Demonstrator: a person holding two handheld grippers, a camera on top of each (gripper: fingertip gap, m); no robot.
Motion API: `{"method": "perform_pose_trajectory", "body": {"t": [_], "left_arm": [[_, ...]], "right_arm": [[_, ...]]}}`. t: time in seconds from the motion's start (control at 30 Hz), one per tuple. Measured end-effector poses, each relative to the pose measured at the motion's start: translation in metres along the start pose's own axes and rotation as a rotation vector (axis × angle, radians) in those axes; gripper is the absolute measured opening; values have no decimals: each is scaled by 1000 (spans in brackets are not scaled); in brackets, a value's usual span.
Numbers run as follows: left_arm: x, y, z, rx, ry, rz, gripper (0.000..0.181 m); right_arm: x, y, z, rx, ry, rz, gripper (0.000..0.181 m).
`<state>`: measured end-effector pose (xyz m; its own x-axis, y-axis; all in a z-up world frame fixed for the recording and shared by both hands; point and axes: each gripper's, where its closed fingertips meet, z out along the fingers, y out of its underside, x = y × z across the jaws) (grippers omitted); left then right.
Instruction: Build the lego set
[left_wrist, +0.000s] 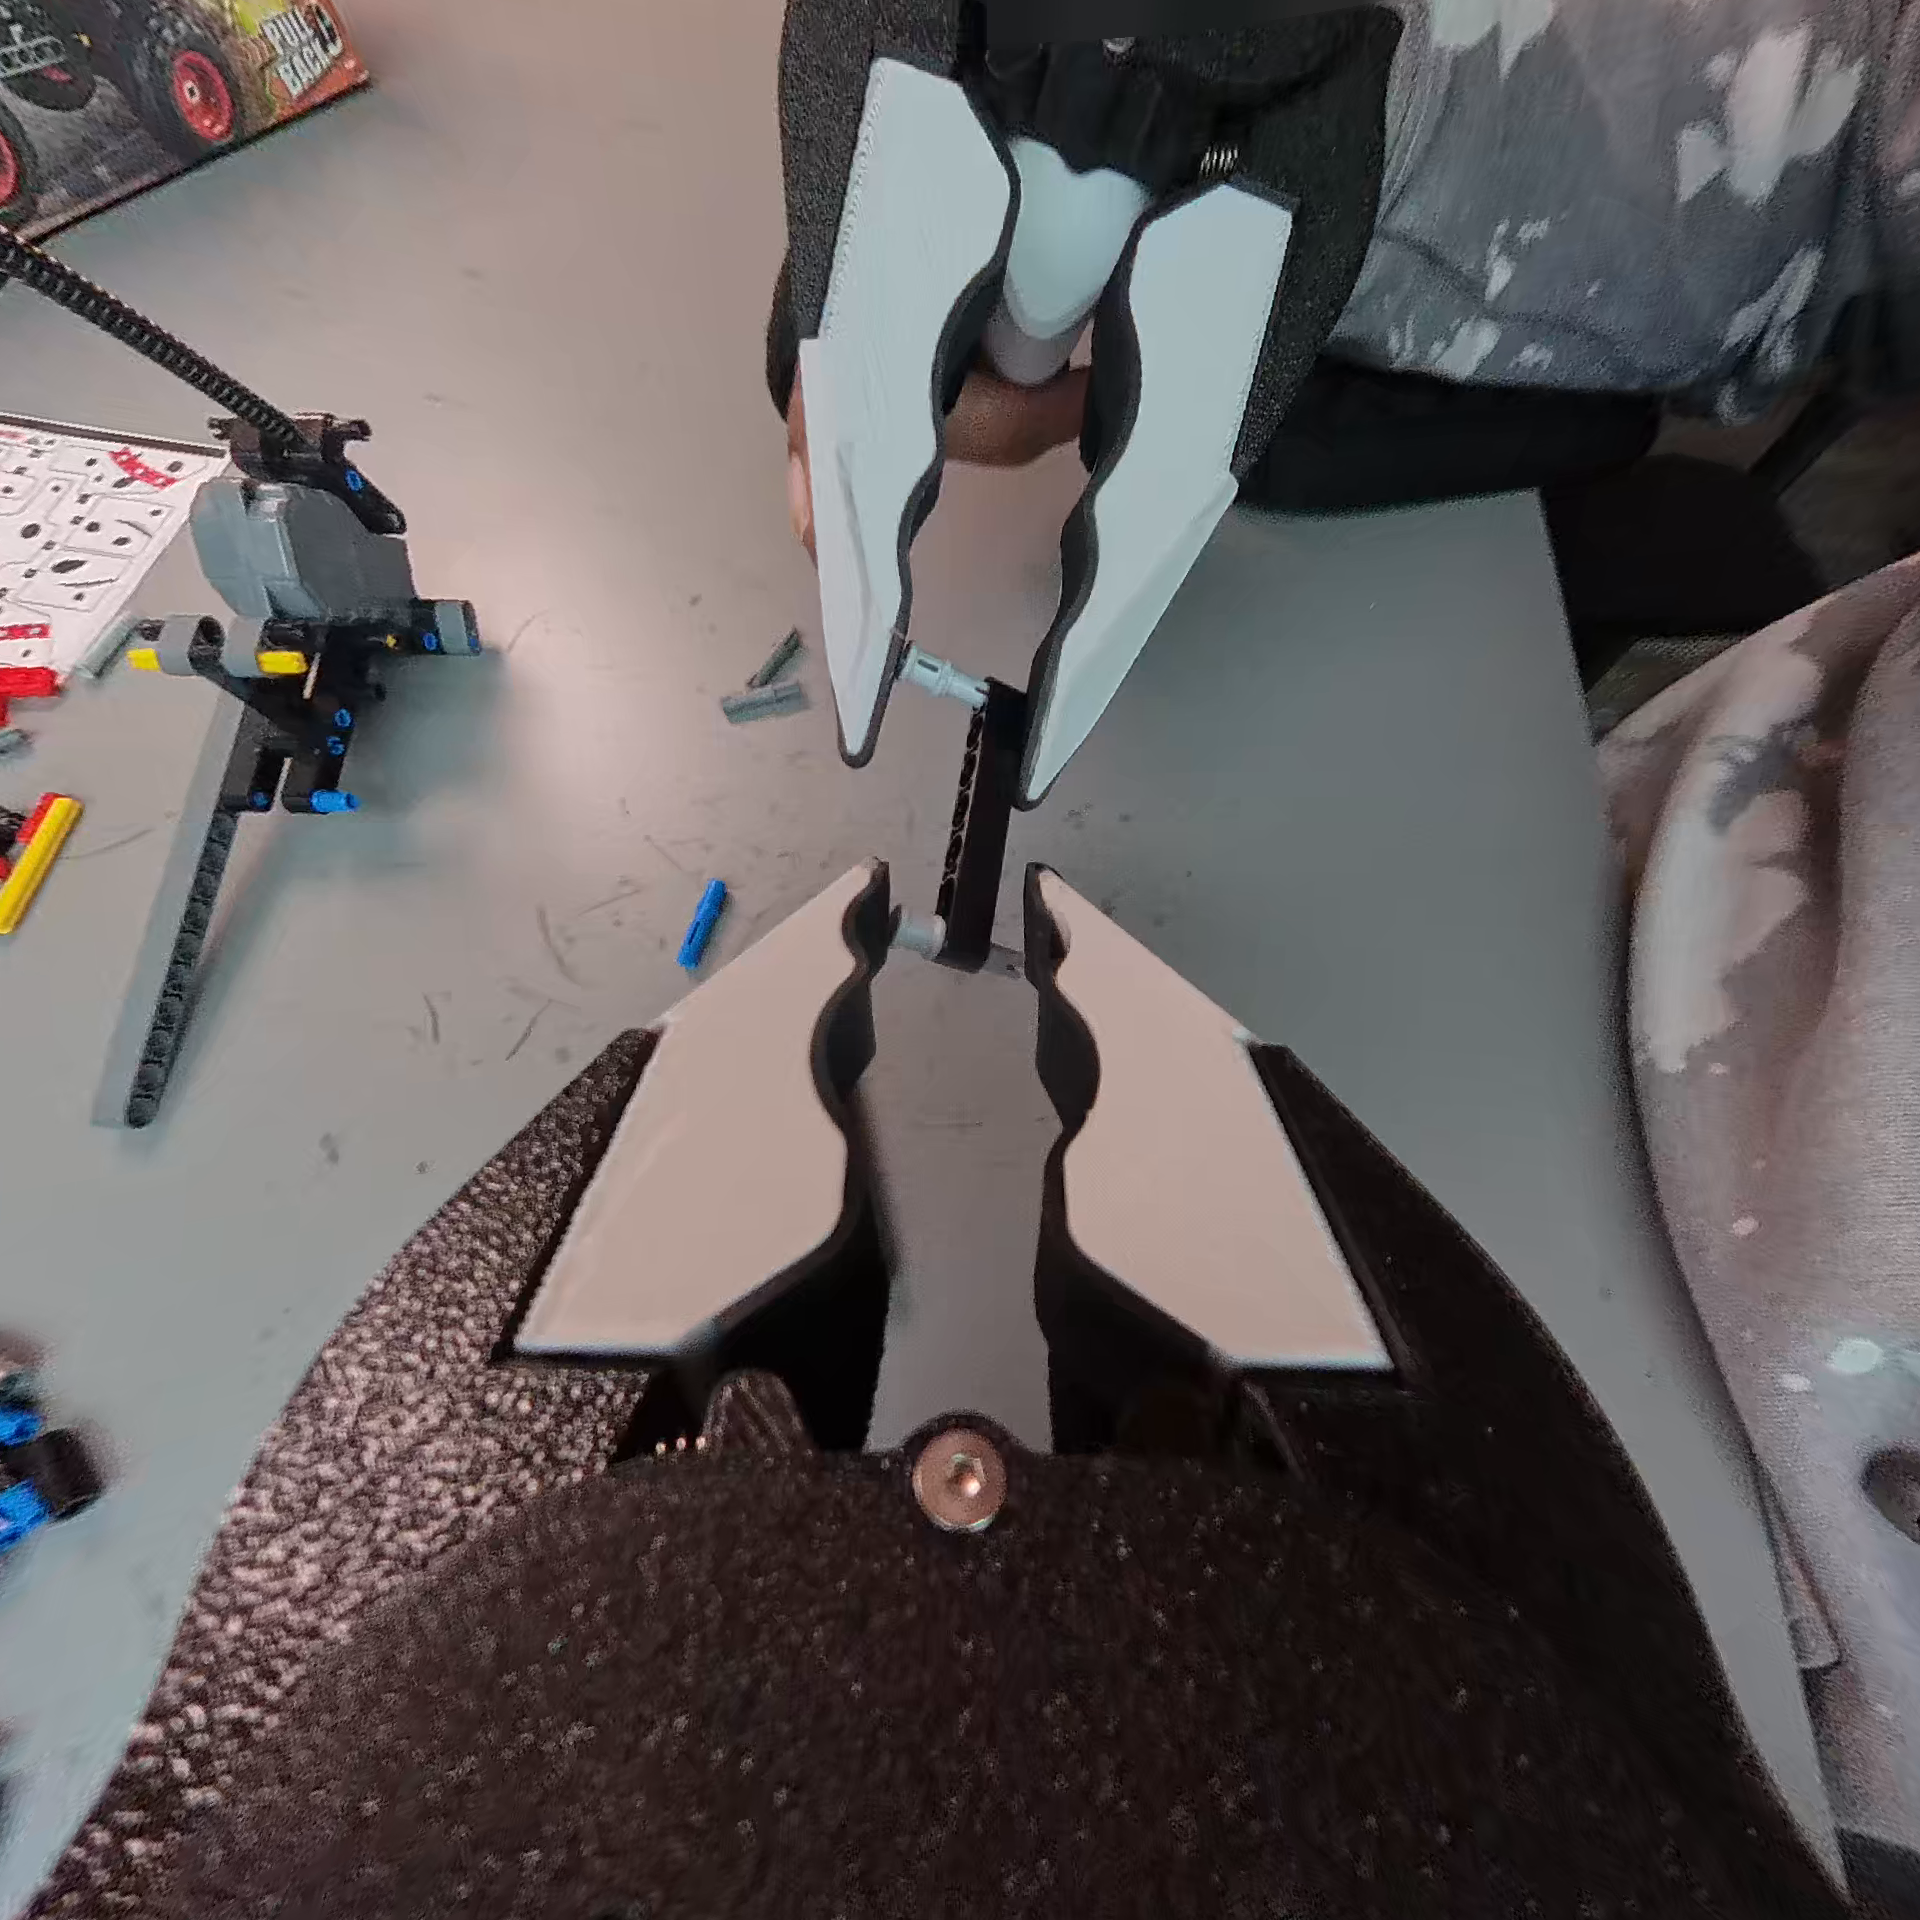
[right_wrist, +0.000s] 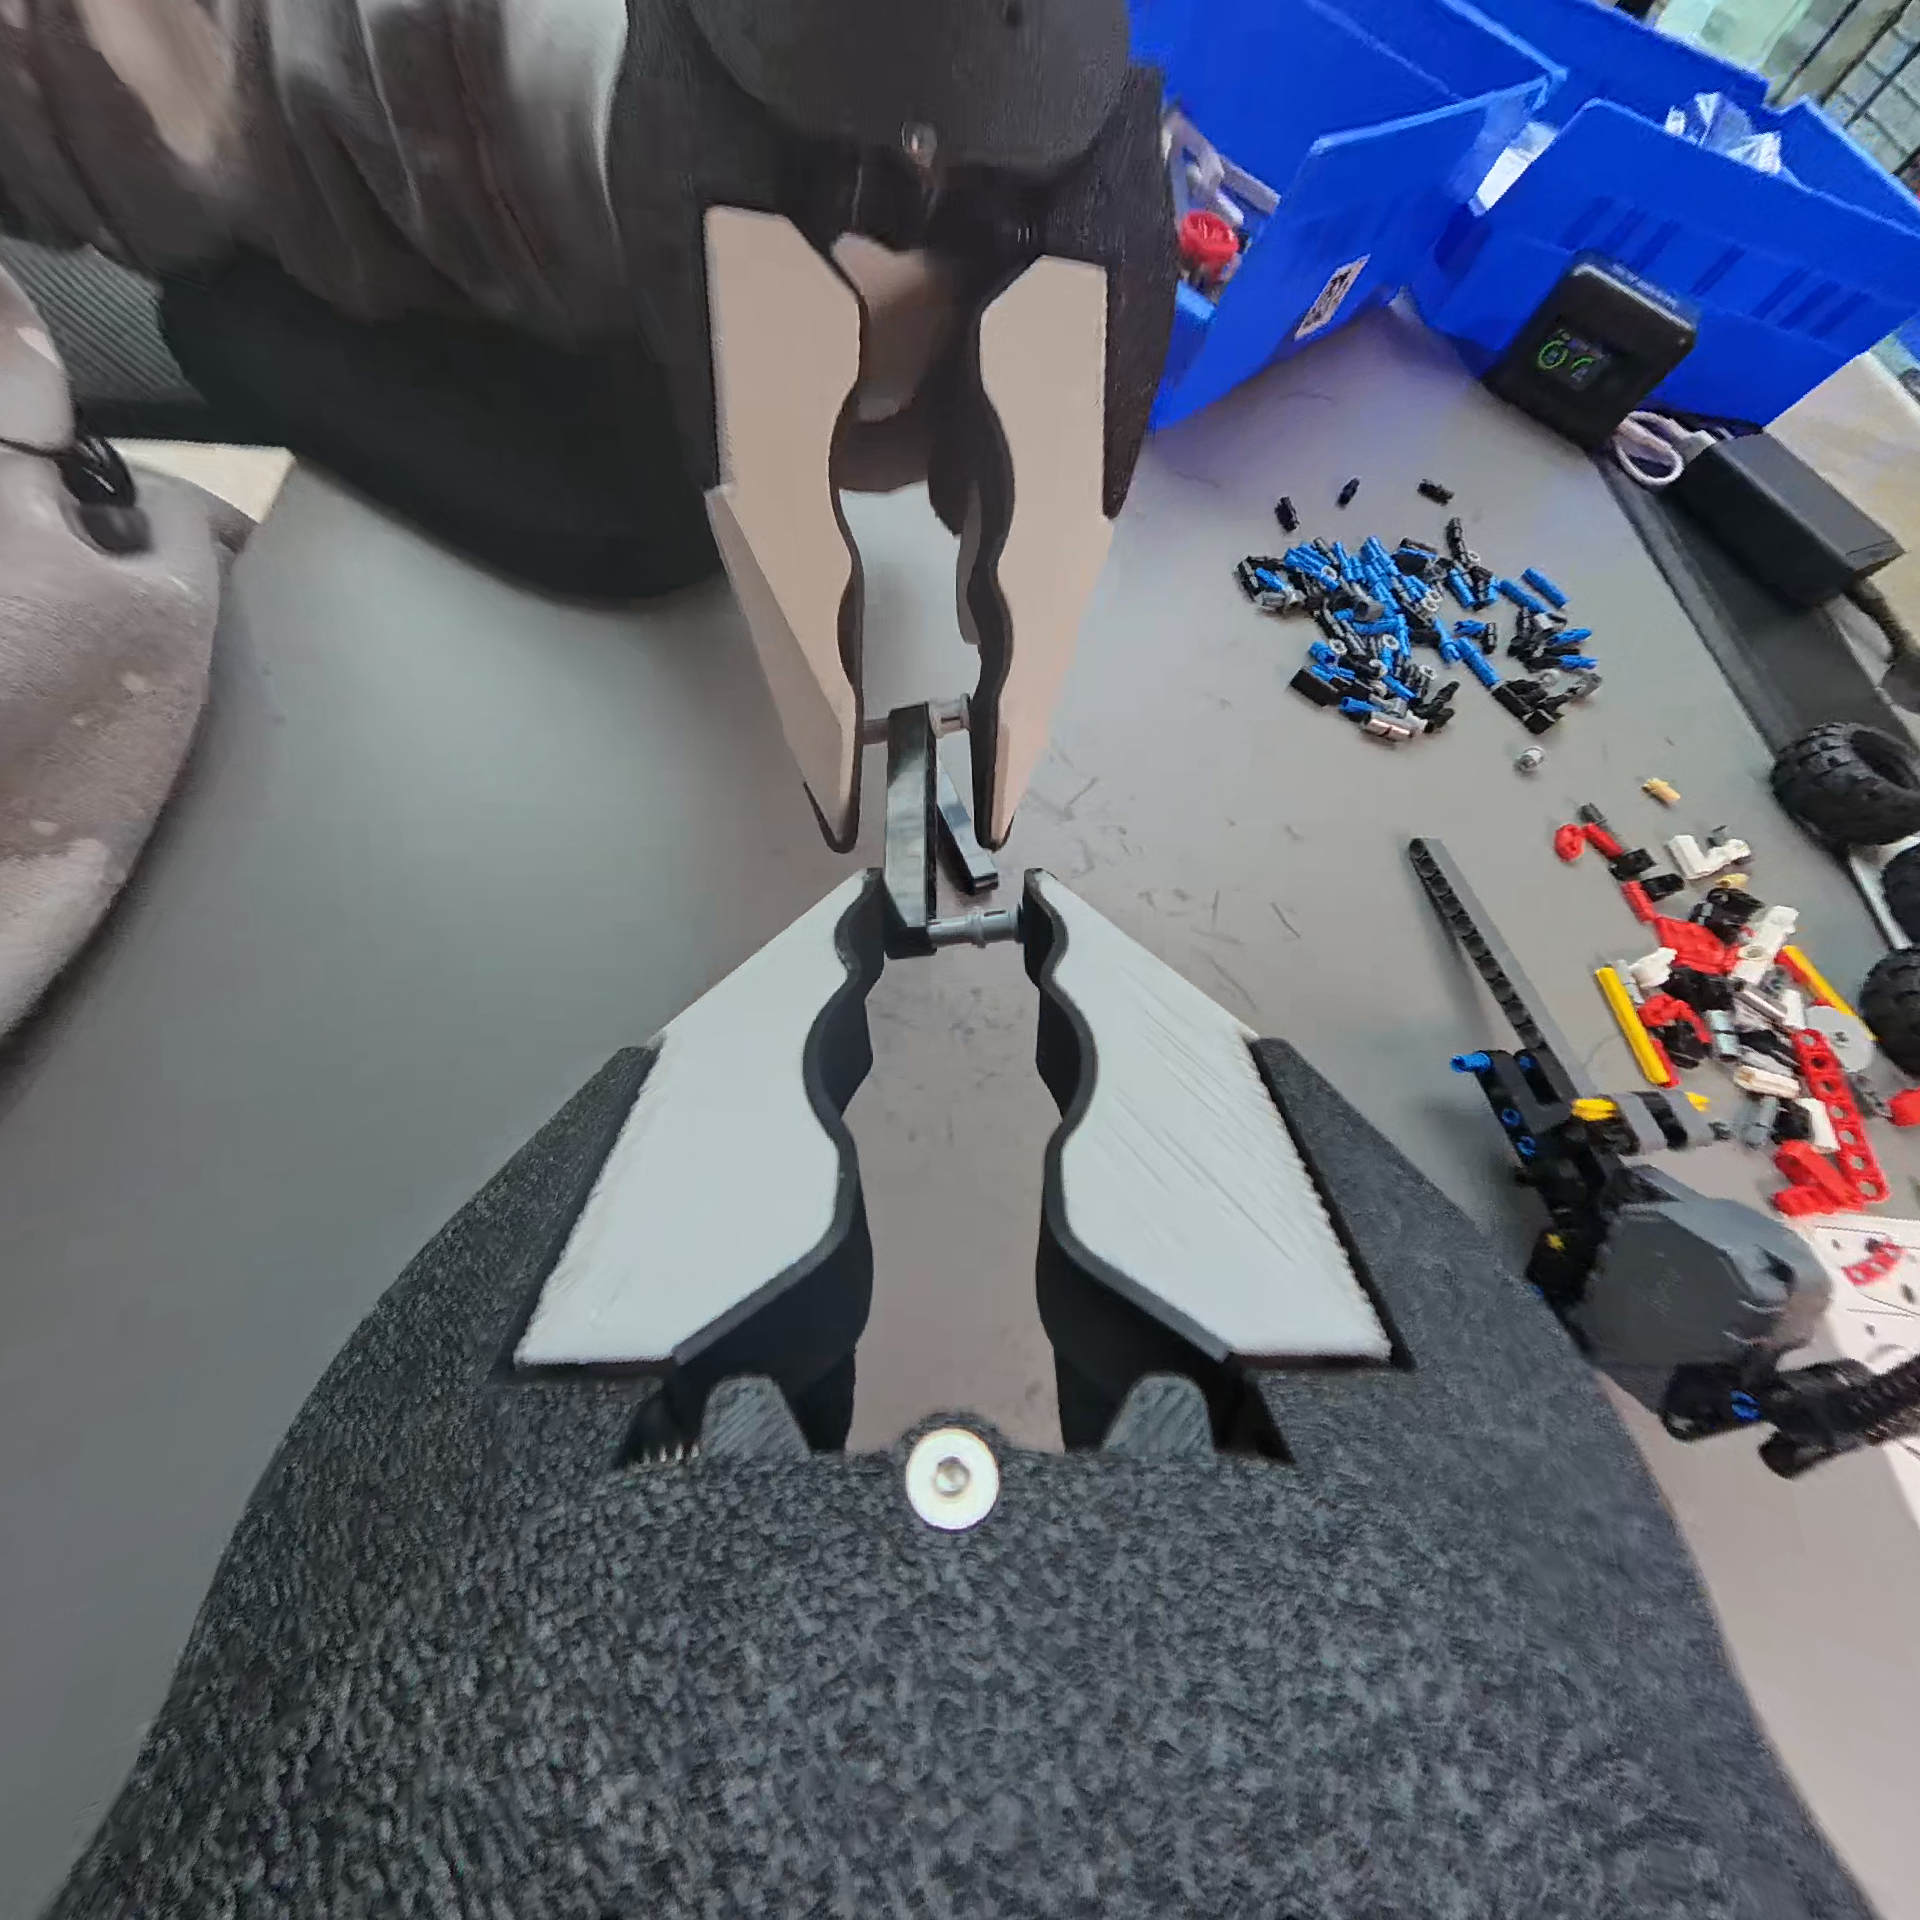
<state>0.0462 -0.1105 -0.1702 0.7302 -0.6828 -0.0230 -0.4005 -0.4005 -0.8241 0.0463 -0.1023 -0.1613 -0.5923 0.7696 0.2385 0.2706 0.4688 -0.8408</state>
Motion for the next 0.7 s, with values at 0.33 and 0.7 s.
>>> {"method": "perform_pose_trajectory", "body": {"t": [0.33,0.7], "left_arm": [[11,-65,-45,521,370,-383,24],[-3,-48,-24,377,166,-328,35]], "right_arm": [[12,-70,-34,482,12,147,33],[28,-65,-32,414,37,329,25]]}}
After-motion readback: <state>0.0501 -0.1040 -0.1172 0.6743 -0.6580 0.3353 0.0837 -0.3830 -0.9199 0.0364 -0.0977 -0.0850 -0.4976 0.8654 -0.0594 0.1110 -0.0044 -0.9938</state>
